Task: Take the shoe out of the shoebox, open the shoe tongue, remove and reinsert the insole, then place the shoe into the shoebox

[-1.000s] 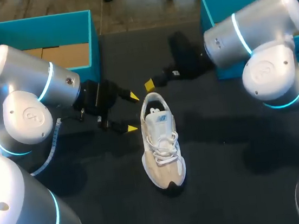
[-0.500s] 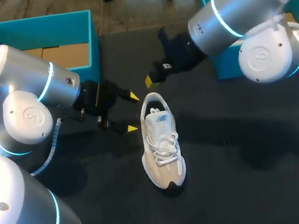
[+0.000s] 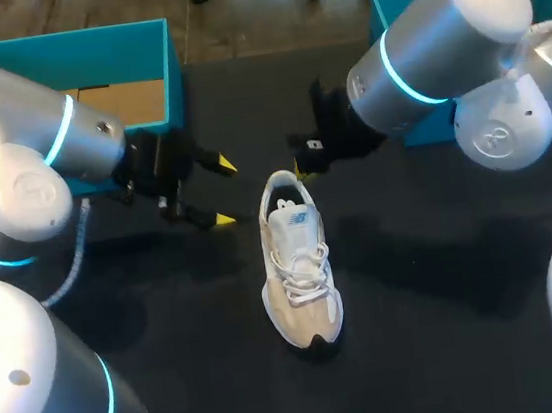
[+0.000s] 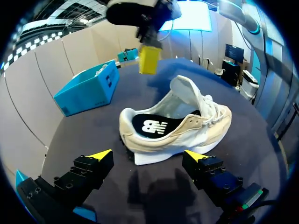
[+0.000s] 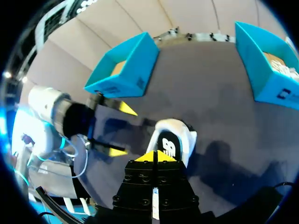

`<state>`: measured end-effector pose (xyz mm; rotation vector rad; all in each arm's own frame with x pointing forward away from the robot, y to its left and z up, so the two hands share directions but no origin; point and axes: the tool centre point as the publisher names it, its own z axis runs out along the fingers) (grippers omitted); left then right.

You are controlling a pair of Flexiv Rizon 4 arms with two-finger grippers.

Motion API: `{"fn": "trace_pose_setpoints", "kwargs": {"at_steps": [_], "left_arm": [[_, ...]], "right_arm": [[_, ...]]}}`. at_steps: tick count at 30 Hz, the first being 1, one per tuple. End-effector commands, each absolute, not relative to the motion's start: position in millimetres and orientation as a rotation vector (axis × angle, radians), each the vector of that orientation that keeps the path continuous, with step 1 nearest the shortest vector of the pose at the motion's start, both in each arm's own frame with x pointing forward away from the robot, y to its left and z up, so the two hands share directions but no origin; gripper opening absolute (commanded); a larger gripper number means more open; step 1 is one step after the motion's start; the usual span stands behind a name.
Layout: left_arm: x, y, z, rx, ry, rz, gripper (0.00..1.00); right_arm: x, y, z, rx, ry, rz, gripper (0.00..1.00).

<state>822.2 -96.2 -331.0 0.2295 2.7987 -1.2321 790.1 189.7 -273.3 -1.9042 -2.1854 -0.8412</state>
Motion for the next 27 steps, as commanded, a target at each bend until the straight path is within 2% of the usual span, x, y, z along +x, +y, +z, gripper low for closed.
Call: {"fn": "trace_pose_setpoints", "kwargs": {"at_steps": [1, 12, 27], "left_arm": [[827.5, -77.2, -307.3, 0.235, 2.851, -1.223, 1.00], [827.9, -62.5, -278.1, 0.241, 2.869, -1.127, 1.00], [839.0, -41.0, -254.2, 0.179, 2.978, -1.006, 1.00]], "right_arm": [[786.7, 196.7, -277.9, -2.104, -2.278, -0.680, 0.00], [780.4, 207.4, -288.1, -2.157, -2.241, -0.528, 0.00], [780.4, 207.4, -288.1, -2.157, -2.241, -0.528, 0.00]]}}
